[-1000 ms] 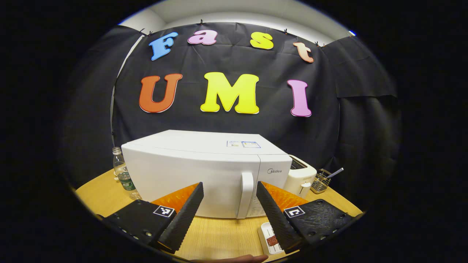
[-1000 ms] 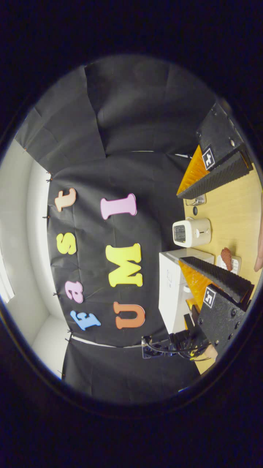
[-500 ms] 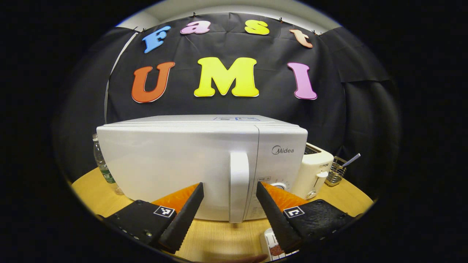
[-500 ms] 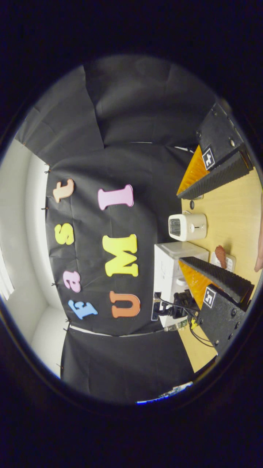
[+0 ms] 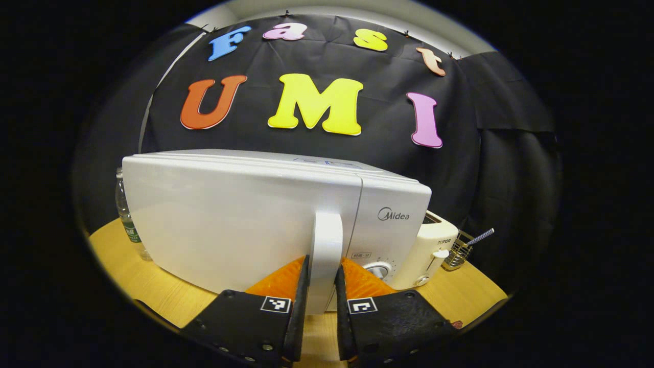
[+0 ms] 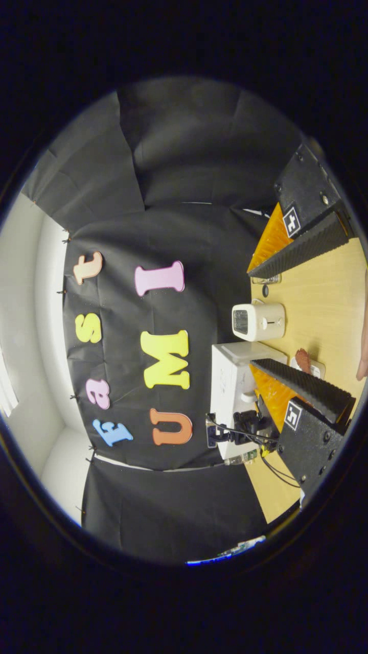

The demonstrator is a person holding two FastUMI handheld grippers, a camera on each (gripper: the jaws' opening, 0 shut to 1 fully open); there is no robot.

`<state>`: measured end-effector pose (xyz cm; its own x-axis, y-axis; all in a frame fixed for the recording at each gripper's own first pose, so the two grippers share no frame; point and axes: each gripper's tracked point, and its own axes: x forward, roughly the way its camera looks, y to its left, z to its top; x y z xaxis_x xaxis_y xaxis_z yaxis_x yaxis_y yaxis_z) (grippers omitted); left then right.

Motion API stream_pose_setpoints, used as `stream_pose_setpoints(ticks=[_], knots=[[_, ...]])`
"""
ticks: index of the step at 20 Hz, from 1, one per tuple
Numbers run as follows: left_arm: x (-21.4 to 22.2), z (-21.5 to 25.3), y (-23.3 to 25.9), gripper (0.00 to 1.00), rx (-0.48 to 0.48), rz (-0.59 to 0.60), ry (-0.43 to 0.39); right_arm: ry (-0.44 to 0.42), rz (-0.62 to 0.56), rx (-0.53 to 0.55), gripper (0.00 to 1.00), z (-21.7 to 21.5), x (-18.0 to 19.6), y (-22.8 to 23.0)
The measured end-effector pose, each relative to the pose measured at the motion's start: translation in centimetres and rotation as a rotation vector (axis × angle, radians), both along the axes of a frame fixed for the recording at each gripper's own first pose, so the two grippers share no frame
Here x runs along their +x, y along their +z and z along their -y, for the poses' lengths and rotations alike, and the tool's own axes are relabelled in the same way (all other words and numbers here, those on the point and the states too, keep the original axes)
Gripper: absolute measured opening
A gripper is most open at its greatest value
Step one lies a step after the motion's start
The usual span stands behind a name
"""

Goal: Open the microwave oven with the left hand, put the food in, and close the microwave oven.

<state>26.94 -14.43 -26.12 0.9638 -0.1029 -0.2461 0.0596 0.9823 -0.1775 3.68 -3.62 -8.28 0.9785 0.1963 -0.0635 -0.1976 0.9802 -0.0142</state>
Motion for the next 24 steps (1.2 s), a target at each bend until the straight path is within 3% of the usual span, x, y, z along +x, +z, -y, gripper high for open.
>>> stream_pose_setpoints(ticks=[1,2,3,11,18,23,24], knots=[[-0.1,-0.2,-0.1,0.18,0.028,-0.007,0.006,-0.004,0.003,-0.003,1.00,0.0,-0.2,0.2],[0.0,-0.1,-0.2,0.01,0.027,0.000,0.010,-0.010,0.008,-0.004,1.00,0.2,-0.5,0.2],[-0.2,-0.1,-0.1,0.11,0.016,-0.001,0.012,-0.019,0.013,-0.003,1.00,0.5,-0.6,0.4],[-1.9,-0.4,0.2,0.11,-0.001,-0.016,-0.013,-0.038,0.012,-0.006,1.00,0.8,-1.8,0.3],[-7.9,-1.8,0.2,0.11,-0.002,-0.007,-0.074,-0.046,0.002,-0.010,1.00,-0.1,-1.8,-0.4],[-11.9,-4.0,0.3,0.11,0.017,-0.006,-0.067,-0.028,-0.020,-0.024,1.00,-2.1,-2.2,-1.5],[-12.7,-4.5,0.2,0.11,0.014,-0.007,-0.067,-0.021,-0.024,-0.025,0.90,-2.6,-2.4,-1.7]])
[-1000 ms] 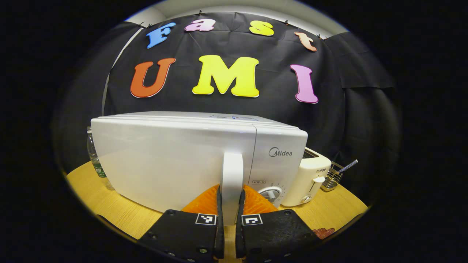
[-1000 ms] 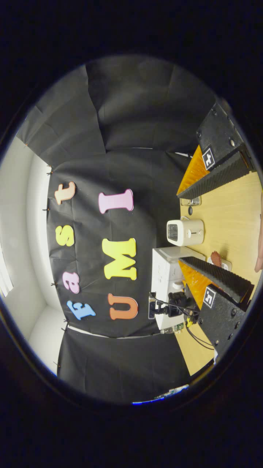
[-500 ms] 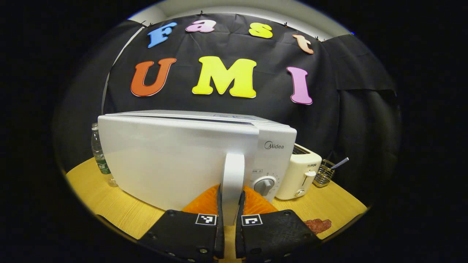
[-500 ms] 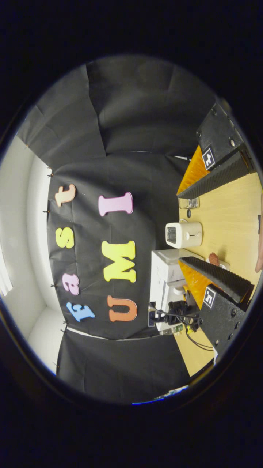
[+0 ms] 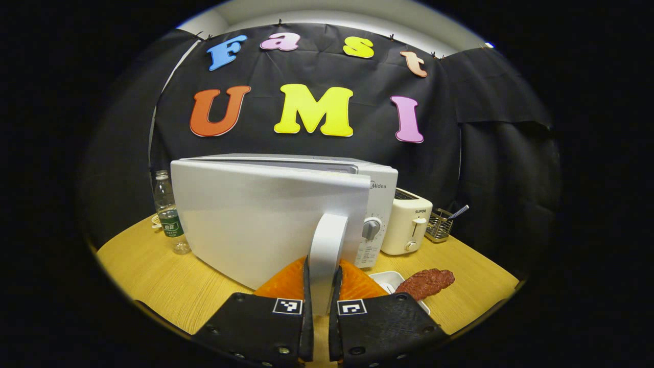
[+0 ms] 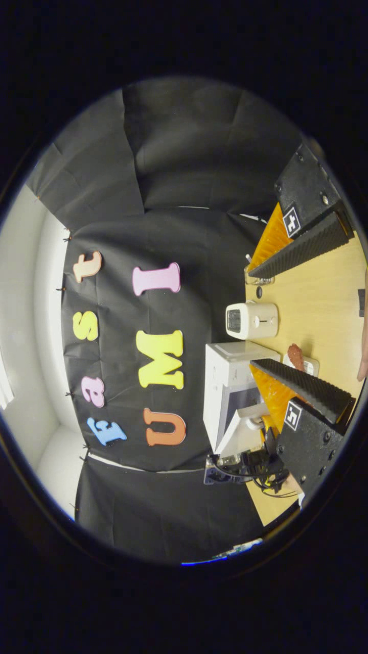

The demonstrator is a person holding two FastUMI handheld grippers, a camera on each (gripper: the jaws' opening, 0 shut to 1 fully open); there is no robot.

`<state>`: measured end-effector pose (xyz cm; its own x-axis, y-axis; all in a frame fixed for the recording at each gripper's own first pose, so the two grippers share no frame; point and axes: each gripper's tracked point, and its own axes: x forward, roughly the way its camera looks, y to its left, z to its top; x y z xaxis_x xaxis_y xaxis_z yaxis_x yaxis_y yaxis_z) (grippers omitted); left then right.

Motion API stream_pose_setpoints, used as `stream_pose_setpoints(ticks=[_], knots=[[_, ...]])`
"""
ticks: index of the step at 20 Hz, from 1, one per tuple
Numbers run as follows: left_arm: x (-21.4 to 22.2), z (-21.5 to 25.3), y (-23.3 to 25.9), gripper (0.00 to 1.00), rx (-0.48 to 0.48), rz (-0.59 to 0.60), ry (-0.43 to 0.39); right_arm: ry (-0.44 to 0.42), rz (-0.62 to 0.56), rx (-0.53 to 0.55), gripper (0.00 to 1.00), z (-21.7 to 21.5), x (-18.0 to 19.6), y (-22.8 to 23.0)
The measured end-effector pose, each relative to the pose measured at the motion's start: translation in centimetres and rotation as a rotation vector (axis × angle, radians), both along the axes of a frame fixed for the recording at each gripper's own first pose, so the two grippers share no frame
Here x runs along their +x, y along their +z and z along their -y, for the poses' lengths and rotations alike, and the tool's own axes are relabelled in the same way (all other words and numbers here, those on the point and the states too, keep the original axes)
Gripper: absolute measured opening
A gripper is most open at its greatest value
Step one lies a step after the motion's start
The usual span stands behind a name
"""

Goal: Open the microwave oven with the left hand, put the food in, and close the microwave oven.

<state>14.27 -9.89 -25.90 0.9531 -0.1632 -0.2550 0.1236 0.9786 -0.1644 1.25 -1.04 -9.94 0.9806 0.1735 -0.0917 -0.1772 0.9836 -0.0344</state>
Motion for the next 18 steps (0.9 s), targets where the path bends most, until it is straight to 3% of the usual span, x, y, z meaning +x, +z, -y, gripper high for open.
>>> stream_pose_setpoints(ticks=[1,8,15,16,17,18], knots=[[-0.7,-0.4,0.0,0.11,-0.004,0.004,0.001,0.005,-0.003,-0.001,1.00,-0.4,-0.1,-0.1],[-6.3,-5.4,-0.2,0.12,0.027,0.030,0.017,0.035,-0.014,-0.005,1.00,-2.3,-1.2,-1.2],[-13.3,-16.0,-2.4,0.17,0.042,-0.042,0.114,0.073,-0.042,0.008,1.00,-4.8,-1.6,-2.5],[-14.2,-18.0,-3.0,0.67,0.056,-0.059,0.144,0.080,-0.044,0.007,1.00,-5.1,-1.6,-2.7],[-15.4,-19.6,-3.4,0.54,0.065,-0.076,0.167,0.087,-0.047,0.005,1.00,-5.6,-1.7,-2.9],[-16.4,-21.2,-3.8,0.77,0.069,-0.091,0.192,0.092,-0.049,0.003,1.00,-5.9,-1.8,-3.1]])
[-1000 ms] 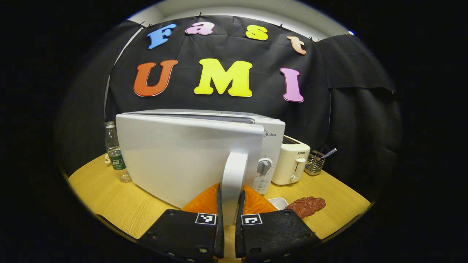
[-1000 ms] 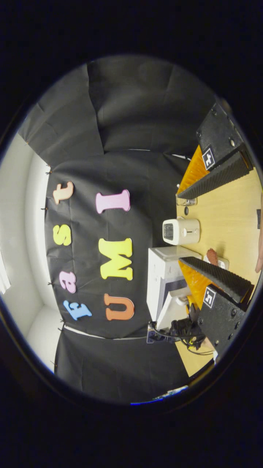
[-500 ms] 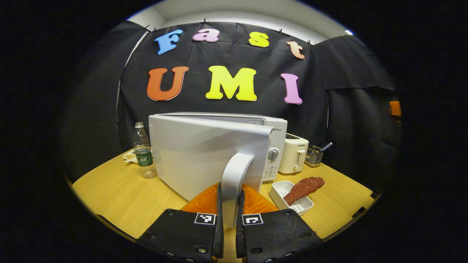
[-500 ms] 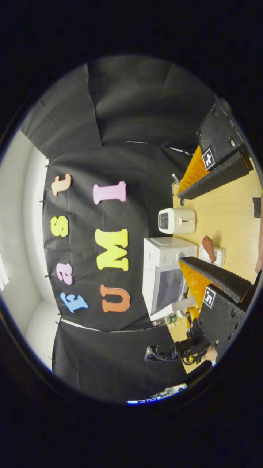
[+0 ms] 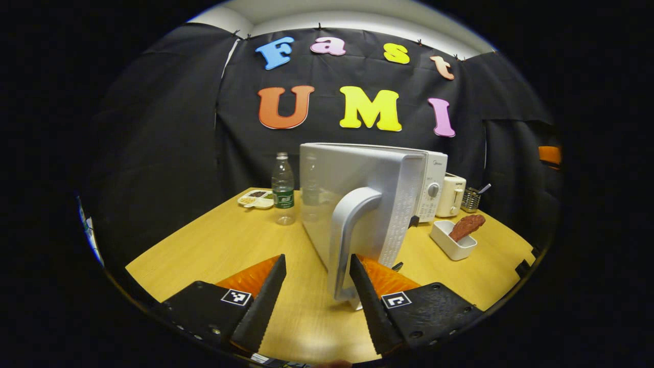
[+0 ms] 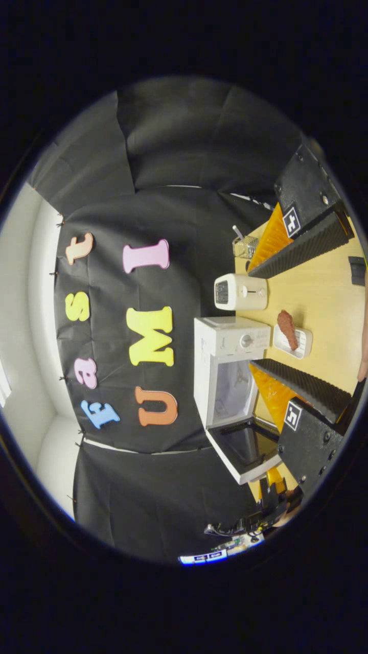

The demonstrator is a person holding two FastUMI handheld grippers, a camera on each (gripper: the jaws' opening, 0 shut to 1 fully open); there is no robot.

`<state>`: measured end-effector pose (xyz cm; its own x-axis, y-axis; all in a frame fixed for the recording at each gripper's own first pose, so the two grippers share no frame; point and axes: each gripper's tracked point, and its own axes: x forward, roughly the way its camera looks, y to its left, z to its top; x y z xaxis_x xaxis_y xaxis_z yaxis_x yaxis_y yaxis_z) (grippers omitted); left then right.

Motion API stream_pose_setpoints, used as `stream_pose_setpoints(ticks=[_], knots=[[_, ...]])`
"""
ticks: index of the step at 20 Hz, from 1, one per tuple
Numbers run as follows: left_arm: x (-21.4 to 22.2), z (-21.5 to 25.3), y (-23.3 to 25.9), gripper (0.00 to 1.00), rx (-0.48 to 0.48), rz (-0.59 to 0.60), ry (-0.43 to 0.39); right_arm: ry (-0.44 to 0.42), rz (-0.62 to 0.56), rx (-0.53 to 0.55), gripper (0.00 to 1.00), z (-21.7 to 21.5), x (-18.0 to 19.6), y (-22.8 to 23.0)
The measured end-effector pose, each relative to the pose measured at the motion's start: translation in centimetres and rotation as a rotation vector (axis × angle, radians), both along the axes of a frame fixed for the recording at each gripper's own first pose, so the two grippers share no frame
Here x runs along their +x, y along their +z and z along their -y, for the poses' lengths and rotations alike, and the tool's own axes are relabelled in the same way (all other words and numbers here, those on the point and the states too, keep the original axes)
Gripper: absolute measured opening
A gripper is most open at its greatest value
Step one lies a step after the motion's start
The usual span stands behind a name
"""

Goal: Open the microwave oven with the left hand, put the food in, and close the microwave oven.

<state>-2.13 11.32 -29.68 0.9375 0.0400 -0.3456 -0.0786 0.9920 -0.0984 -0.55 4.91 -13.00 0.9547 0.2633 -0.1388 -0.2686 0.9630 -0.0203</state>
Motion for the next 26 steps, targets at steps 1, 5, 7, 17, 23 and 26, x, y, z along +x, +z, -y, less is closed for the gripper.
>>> stream_pose_setpoints(ticks=[1,5,7,17,23,26], knots=[[-1.0,-1.1,0.1,0.79,-0.004,0.001,0.014,0.005,-0.003,-0.002,1.00,-0.4,-0.1,-0.1],[-3.8,-3.5,2.1,0.90,0.010,0.051,0.051,0.016,-0.013,-0.011,1.00,-1.5,-0.1,-0.6],[-4.5,-4.7,3.4,0.92,0.041,0.075,0.077,0.020,-0.010,-0.024,1.00,-2.2,0.0,-0.6],[-3.1,-2.7,11.7,0.92,0.011,0.186,0.075,0.035,-0.075,-0.087,1.00,-2.4,4.2,-1.0],[0.2,-1.0,15.4,0.92,0.000,0.226,0.077,0.064,-0.204,-0.081,1.00,-1.3,9.0,-3.3],[1.9,0.1,16.7,0.92,0.010,0.238,0.062,0.083,-0.305,-0.065,1.00,-1.0,11.5,-6.1]])
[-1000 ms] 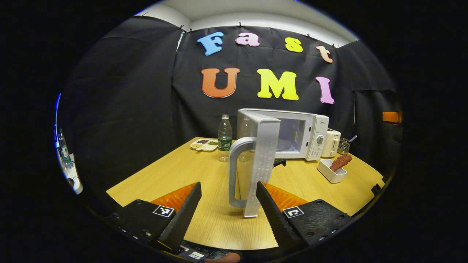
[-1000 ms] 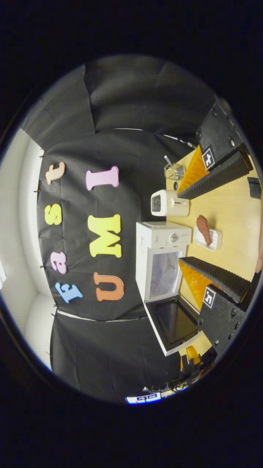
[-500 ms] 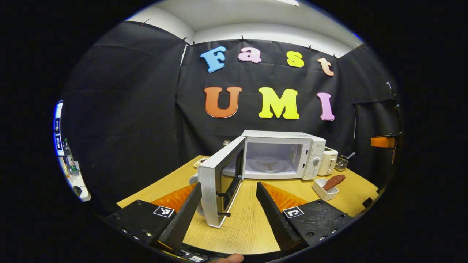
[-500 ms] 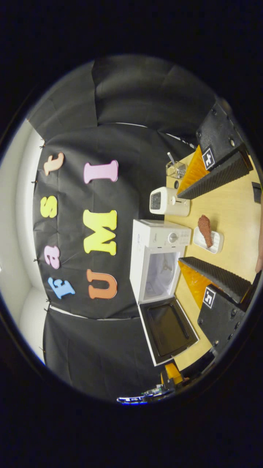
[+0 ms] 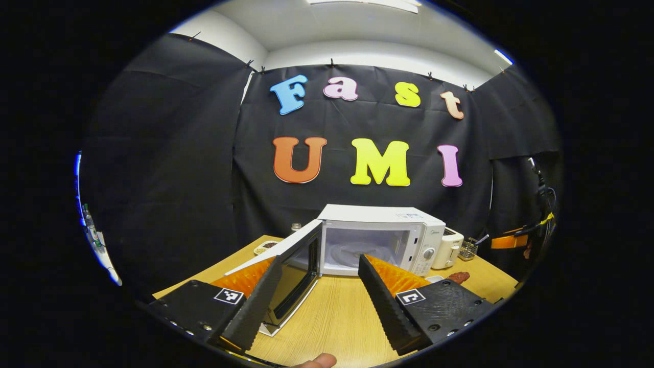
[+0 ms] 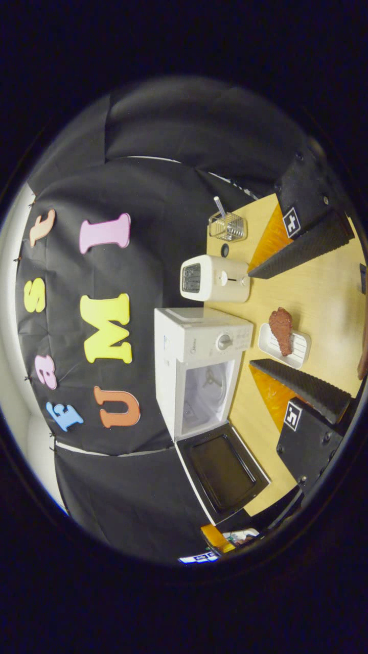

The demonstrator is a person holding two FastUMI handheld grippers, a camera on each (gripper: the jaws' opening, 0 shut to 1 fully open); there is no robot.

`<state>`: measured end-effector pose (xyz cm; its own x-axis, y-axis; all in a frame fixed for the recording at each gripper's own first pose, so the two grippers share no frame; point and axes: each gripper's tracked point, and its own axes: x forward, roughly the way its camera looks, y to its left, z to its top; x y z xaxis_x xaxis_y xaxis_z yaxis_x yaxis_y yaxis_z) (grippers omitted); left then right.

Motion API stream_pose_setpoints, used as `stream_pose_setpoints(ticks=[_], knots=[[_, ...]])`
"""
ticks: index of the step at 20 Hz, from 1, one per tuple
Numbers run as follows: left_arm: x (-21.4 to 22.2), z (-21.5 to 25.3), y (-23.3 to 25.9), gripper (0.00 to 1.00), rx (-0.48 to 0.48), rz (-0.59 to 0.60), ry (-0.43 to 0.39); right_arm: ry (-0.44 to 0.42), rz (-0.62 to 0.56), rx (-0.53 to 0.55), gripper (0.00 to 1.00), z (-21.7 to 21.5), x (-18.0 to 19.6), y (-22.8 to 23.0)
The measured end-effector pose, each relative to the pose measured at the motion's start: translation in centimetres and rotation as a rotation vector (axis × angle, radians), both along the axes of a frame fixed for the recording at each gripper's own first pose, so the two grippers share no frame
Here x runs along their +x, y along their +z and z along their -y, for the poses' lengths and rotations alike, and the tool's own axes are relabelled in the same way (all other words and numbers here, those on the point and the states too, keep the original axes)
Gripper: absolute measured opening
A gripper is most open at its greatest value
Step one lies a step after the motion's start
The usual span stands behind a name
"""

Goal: Open the microwave oven with the left hand, put the food in, and close the microwave oven.

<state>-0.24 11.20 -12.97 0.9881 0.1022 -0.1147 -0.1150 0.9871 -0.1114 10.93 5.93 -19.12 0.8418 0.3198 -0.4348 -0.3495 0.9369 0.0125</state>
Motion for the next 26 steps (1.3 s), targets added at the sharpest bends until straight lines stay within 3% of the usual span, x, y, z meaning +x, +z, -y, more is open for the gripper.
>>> stream_pose_setpoints(ticks=[4,7,8,9,10,11,13,14,17,18,20,26], knots=[[1.9,1.7,1.0,0.93,0.042,0.000,-0.019,0.028,-0.197,0.039,0.97,0.1,2.5,-4.8],[2.8,3.0,2.0,0.92,0.053,0.018,-0.026,0.067,-0.349,0.129,0.92,-0.9,4.0,-8.0],[3.1,3.6,2.2,0.92,0.048,0.021,-0.036,0.078,-0.393,0.157,0.76,-1.2,4.4,-9.1],[3.3,4.2,2.3,0.92,0.044,0.023,-0.044,0.084,-0.429,0.177,0.86,-1.3,4.8,-9.9],[3.5,4.5,2.4,0.92,0.042,0.027,-0.049,0.087,-0.464,0.195,0.83,-1.4,5.1,-10.8],[3.6,4.9,2.6,0.92,0.042,0.029,-0.052,0.097,-0.495,0.215,0.70,-1.6,5.3,-11.6],[4.3,5.5,2.8,0.92,0.043,0.043,-0.061,0.119,-0.554,0.261,0.65,-1.9,5.4,-12.9],[4.7,6.0,2.7,0.92,0.043,0.040,-0.075,0.133,-0.587,0.297,0.75,-2.3,5.3,-13.5],[5.1,6.5,1.5,0.93,0.052,0.003,-0.082,0.173,-0.700,0.434,0.29,-3.1,4.7,-14.1],[5.1,6.7,1.6,0.93,0.061,0.001,-0.085,0.173,-0.707,0.457,0.17,-2.9,4.7,-14.2],[5.1,7.1,1.6,0.92,0.074,-0.003,-0.094,0.180,-0.679,0.438,0.11,-2.5,4.8,-14.0],[4.1,7.1,2.1,0.93,0.080,0.023,-0.107,0.187,-0.468,0.293,0.11,-1.8,3.4,-9.8]])
